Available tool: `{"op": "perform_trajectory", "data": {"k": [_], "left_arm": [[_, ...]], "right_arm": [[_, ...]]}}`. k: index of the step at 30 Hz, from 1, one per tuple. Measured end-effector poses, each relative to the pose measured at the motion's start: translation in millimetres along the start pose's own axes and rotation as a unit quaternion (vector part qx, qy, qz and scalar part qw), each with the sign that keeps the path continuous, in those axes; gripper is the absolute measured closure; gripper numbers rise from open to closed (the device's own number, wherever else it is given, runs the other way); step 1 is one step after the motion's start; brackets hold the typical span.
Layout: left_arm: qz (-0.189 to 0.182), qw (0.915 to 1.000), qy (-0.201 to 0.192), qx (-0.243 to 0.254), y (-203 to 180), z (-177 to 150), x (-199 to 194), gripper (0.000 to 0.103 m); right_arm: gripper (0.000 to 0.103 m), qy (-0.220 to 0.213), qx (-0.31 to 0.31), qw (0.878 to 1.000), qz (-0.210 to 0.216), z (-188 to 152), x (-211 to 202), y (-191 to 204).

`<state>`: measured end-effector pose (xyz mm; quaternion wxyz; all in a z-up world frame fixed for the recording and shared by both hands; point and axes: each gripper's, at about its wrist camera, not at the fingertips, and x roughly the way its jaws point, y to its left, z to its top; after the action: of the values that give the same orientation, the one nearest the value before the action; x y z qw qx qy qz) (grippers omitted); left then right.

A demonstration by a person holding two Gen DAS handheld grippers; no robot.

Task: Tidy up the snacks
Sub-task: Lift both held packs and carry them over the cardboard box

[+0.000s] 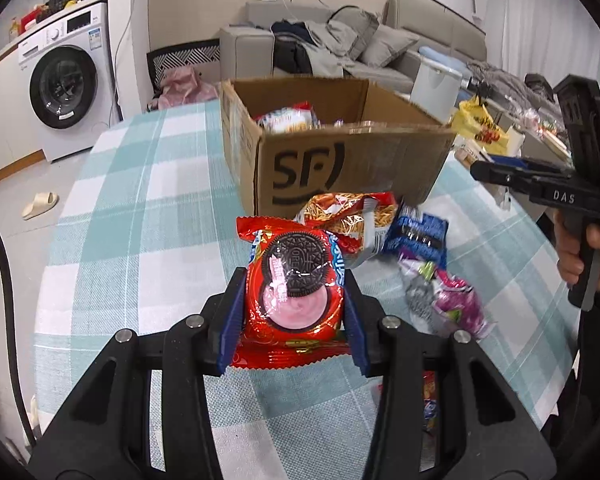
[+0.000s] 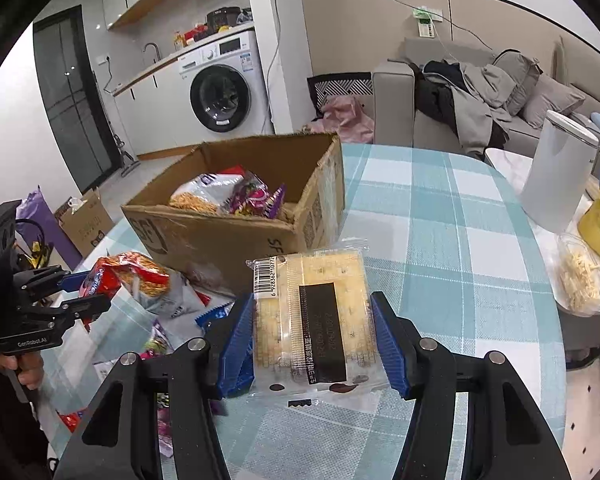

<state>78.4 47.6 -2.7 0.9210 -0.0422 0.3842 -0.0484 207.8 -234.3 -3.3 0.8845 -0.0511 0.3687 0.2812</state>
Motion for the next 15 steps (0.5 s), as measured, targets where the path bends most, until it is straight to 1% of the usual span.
{"op": "perform_trajectory", "data": {"k": [7,10,15], "left_arm": [[-0.002,0.9991,-0.039,-0.016,1,9,-24,0.062],[-0.004,0.9983,-0.056,-0.016,-2,13,-33,0.062],[-0.003,0.9976,-0.066,-0.019,-7,20,-37,0.062]], "right_arm": [[0.044,-0.034,0.008,0.999,0.018,5,-14,5],[0.044,-0.045,0.011,0.999,0.021,7,-17,7],[0.044,-0.061,0.015,0.998,0.032,8,-20,10]]}}
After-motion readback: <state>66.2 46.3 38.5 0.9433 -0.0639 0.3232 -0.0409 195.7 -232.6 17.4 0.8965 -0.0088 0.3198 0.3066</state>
